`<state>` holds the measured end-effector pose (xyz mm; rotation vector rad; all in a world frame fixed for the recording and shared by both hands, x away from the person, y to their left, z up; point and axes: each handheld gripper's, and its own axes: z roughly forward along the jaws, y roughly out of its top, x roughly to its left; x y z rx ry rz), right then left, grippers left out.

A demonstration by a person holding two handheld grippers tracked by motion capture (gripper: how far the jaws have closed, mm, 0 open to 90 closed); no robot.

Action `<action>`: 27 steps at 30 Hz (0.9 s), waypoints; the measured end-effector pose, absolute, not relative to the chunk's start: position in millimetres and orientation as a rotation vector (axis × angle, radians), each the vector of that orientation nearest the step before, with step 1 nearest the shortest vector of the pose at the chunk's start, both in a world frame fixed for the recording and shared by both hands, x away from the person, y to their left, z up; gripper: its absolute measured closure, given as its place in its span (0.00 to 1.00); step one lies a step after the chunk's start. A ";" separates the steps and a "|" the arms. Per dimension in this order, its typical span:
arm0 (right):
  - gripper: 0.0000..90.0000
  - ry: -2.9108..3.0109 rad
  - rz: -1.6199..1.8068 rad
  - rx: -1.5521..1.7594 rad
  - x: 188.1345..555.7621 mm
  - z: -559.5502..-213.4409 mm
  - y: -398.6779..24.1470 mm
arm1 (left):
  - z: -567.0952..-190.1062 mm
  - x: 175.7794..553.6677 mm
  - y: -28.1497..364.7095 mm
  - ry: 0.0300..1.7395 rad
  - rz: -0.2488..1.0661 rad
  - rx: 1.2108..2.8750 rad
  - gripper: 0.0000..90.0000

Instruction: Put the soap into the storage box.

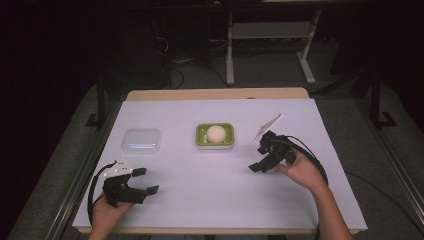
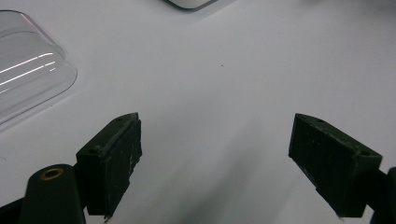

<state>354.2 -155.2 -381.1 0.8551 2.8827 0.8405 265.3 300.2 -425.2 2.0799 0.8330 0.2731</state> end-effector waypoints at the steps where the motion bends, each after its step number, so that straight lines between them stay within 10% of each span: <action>1: 0.24 2.883 0.846 0.864 352.7 -381.8 -156.1 | -425.2 265.4 300.3 0.832 0.274 2.082 0.18; 27: 0.23 2.823 0.907 0.931 317.4 -397.2 -187.6 | -425.8 267.2 298.3 0.830 0.265 2.089 0.18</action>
